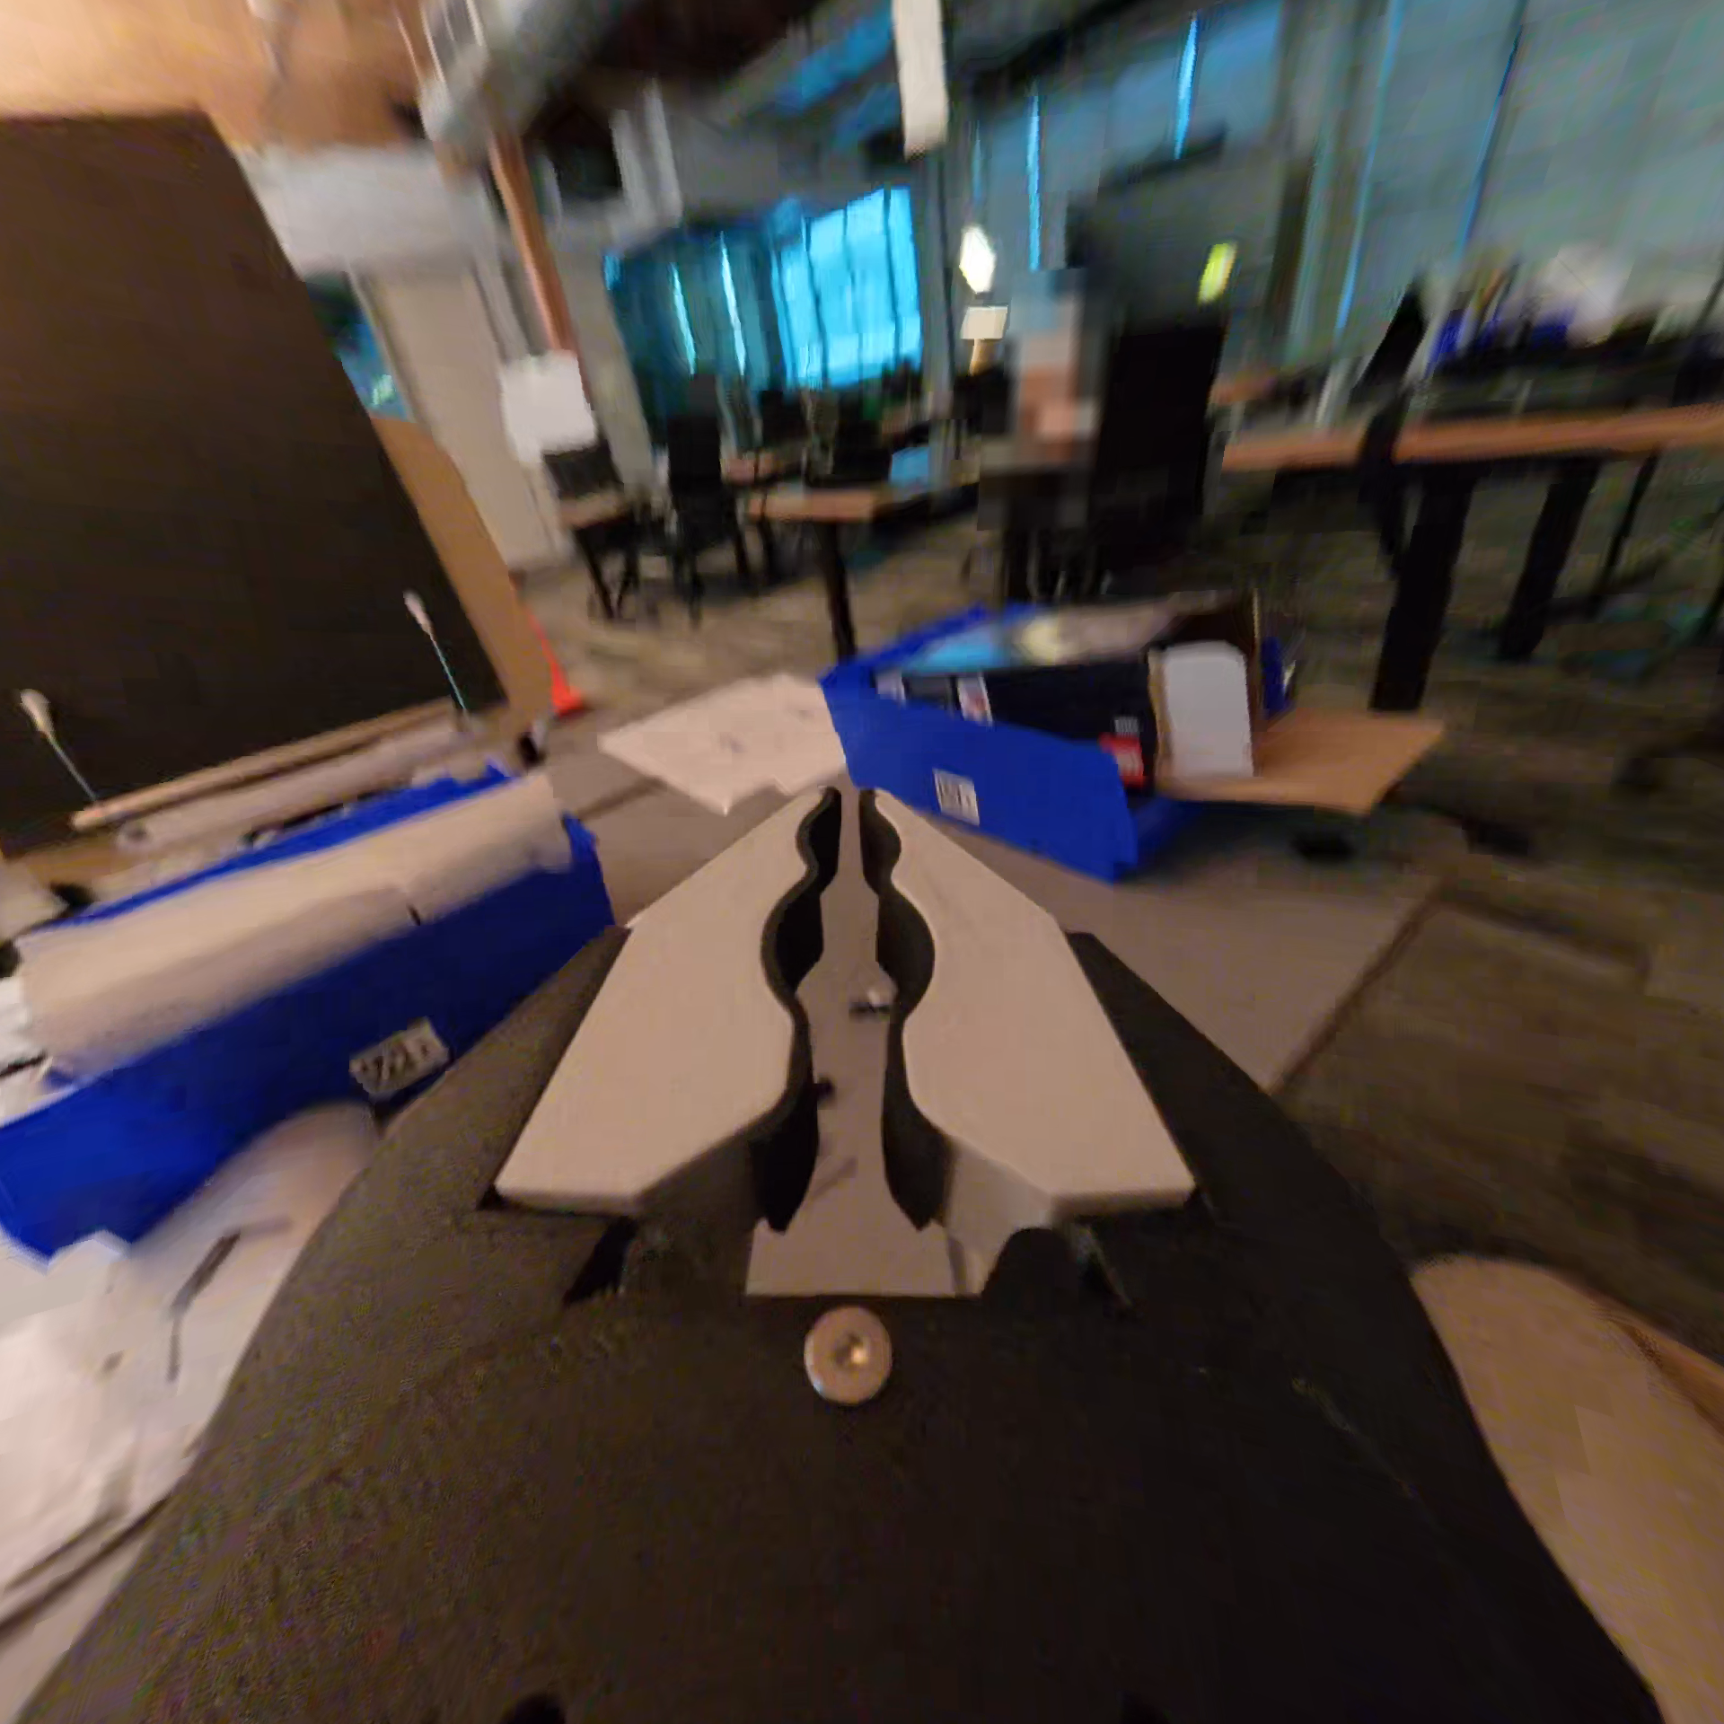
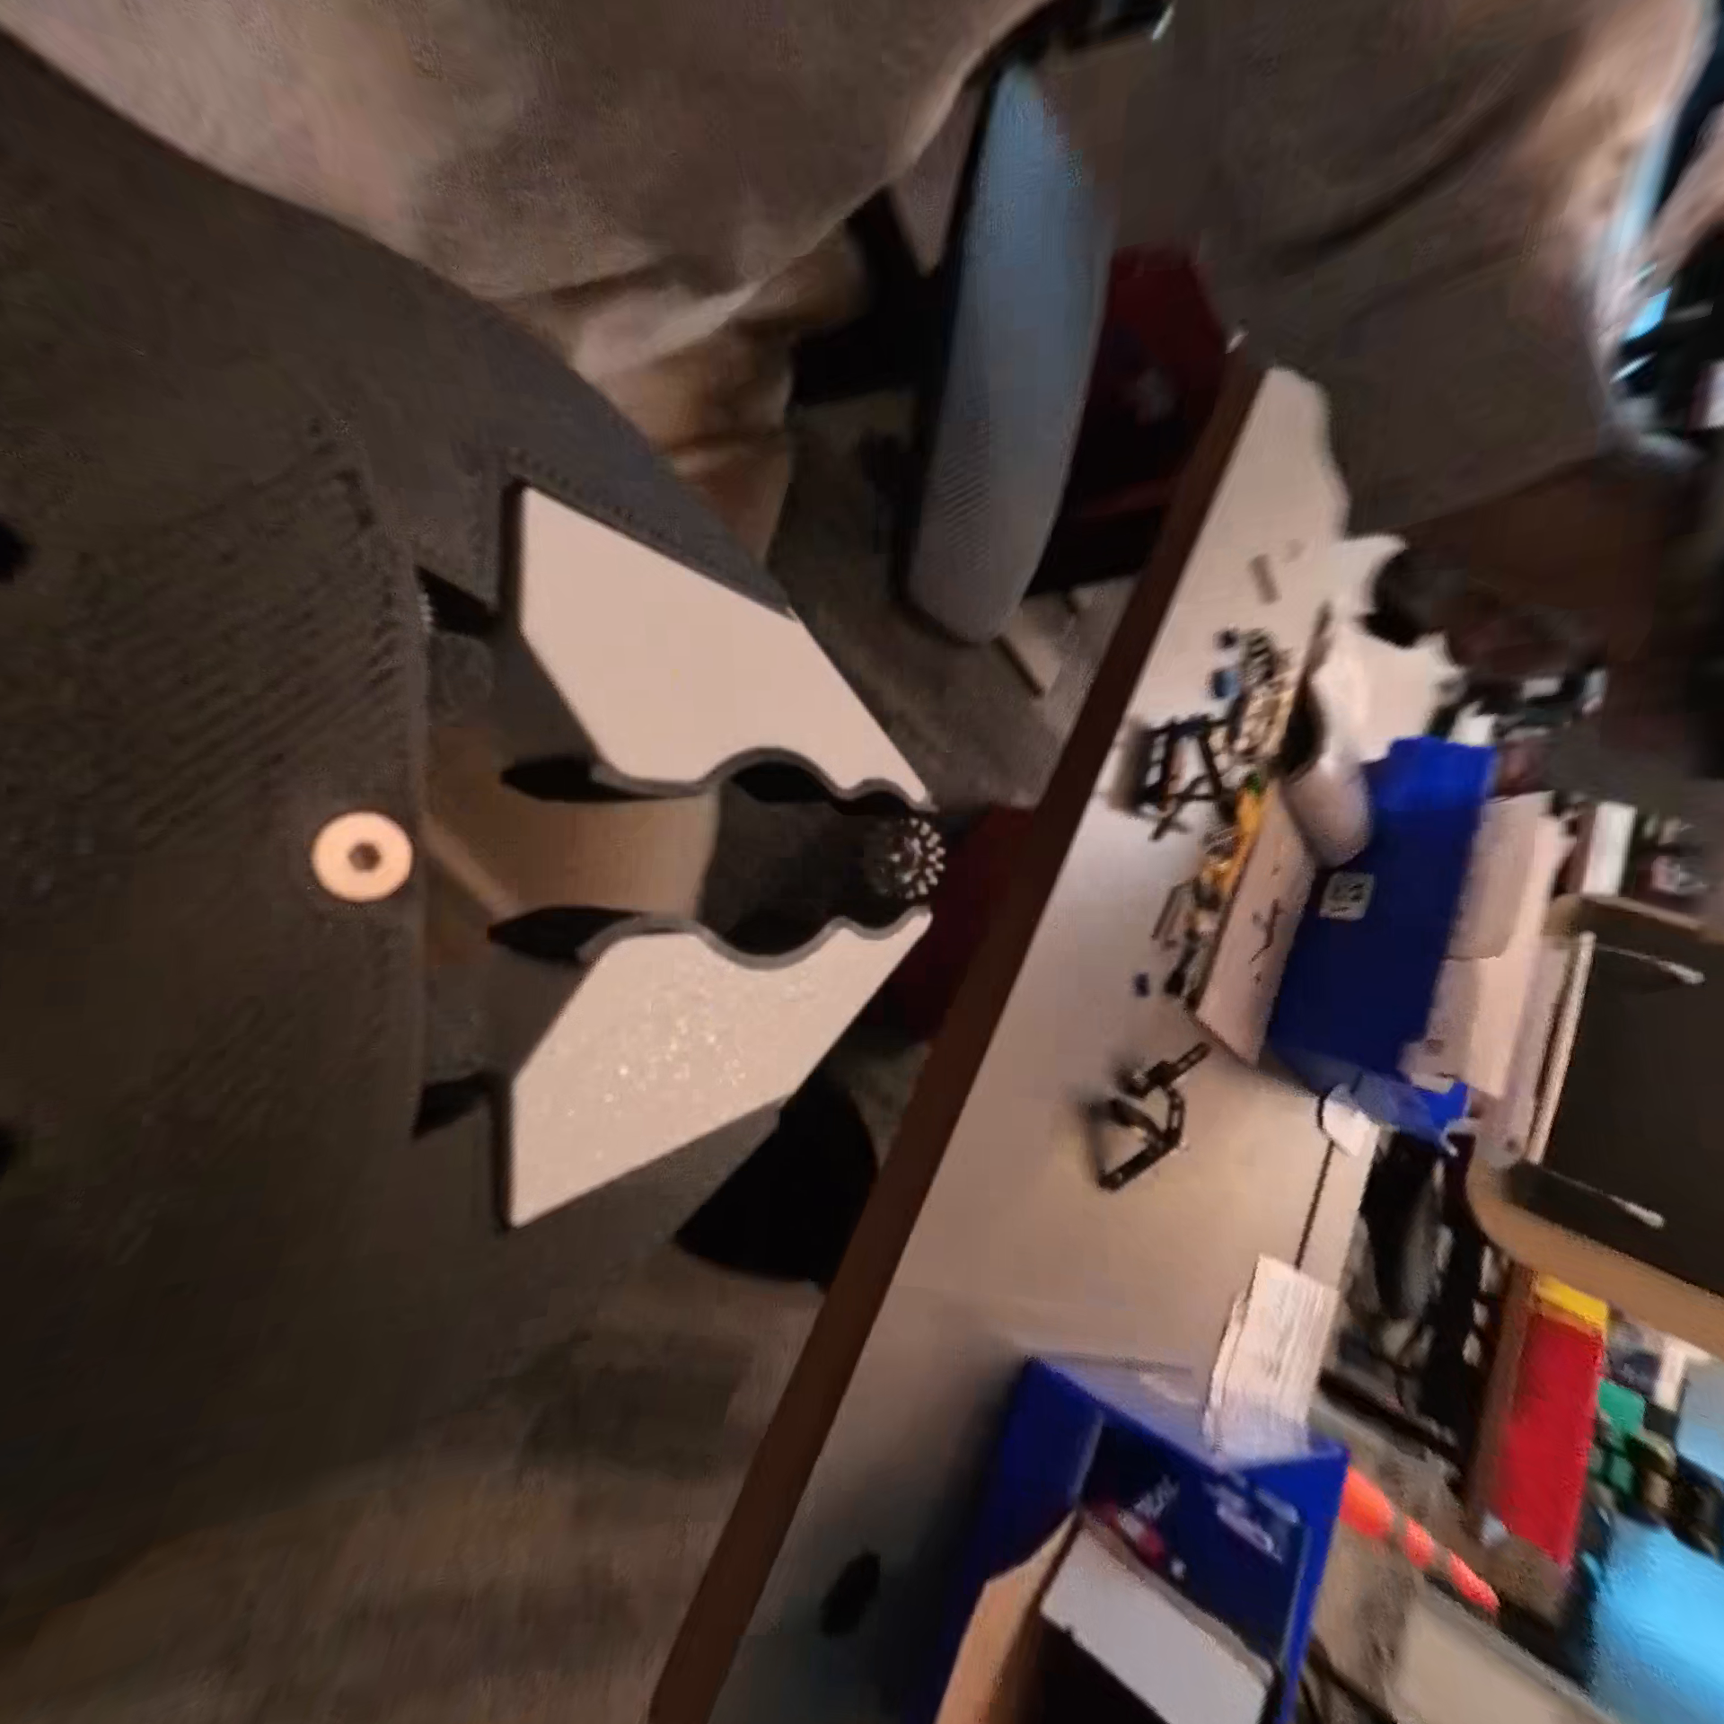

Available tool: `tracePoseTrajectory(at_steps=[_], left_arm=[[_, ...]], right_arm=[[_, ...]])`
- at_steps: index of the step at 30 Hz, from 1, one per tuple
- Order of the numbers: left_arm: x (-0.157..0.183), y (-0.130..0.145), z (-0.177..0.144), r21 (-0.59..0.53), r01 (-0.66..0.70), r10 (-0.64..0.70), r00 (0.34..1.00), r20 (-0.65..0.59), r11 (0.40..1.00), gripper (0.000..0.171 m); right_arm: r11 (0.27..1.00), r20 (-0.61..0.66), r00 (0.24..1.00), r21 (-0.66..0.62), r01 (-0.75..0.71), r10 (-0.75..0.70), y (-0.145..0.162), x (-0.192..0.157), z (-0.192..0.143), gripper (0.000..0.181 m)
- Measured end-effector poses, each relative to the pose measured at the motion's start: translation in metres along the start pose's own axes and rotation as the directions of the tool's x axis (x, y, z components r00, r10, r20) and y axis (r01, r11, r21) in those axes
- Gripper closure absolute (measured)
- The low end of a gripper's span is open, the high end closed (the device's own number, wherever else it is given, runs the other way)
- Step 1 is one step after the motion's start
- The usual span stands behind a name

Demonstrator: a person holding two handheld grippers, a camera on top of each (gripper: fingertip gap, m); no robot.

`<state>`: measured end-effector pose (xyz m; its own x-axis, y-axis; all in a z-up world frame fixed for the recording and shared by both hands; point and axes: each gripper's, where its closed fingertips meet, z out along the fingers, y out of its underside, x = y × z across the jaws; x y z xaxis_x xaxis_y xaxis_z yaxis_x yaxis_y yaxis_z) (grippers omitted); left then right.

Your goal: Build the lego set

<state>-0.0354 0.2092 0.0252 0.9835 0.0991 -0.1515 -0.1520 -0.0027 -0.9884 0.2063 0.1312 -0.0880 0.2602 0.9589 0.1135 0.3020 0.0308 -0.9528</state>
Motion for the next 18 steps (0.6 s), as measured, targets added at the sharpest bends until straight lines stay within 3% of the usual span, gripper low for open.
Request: tracePoseTrajectory(at_steps=[3, 6, 9, 12, 15, 18], left_arm=[[-0.056, -0.004, -0.016, 0.211, 0.141, -0.137, 0.990, -0.032, 0.967, 0.171], [-0.099, 0.029, -0.041, 0.192, 0.225, -0.235, 0.972, 0.029, 0.955, 0.166], [-0.115, 0.073, -0.063, 0.082, 0.223, -0.226, 0.974, 0.030, 0.971, 0.149], [-0.117, 0.098, -0.090, 0.148, 0.207, -0.212, 0.977, 0.016, 0.967, 0.155], [-0.106, 0.095, -0.114, 0.125, 0.104, -0.099, 0.994, -0.047, 0.987, 0.158], [-0.110, 0.096, -0.133, 0.128, 0.153, -0.148, 0.988, -0.045, 0.980, 0.158]], right_arm=[[0.996, -0.067, 0.998, -0.087, 0.000, -0.006, 0.026, -0.029, 0.012, 0.166], [0.990, -0.120, 0.991, -0.120, -0.069, 0.055, 0.009, -0.072, 0.016, 0.166], [0.992, -0.191, 0.981, -0.128, -0.004, -0.021, -0.011, -0.096, 0.013, 0.166], [0.996, -0.234, 0.972, -0.089, -0.001, -0.020, -0.019, -0.108, 0.011, 0.166], [0.998, -0.234, 0.971, -0.030, -0.050, 0.041, -0.028, -0.123, 0.012, 0.166], [0.998, -0.236, 0.970, 0.007, -0.066, 0.066, -0.038, -0.136, 0.015, 0.166]])
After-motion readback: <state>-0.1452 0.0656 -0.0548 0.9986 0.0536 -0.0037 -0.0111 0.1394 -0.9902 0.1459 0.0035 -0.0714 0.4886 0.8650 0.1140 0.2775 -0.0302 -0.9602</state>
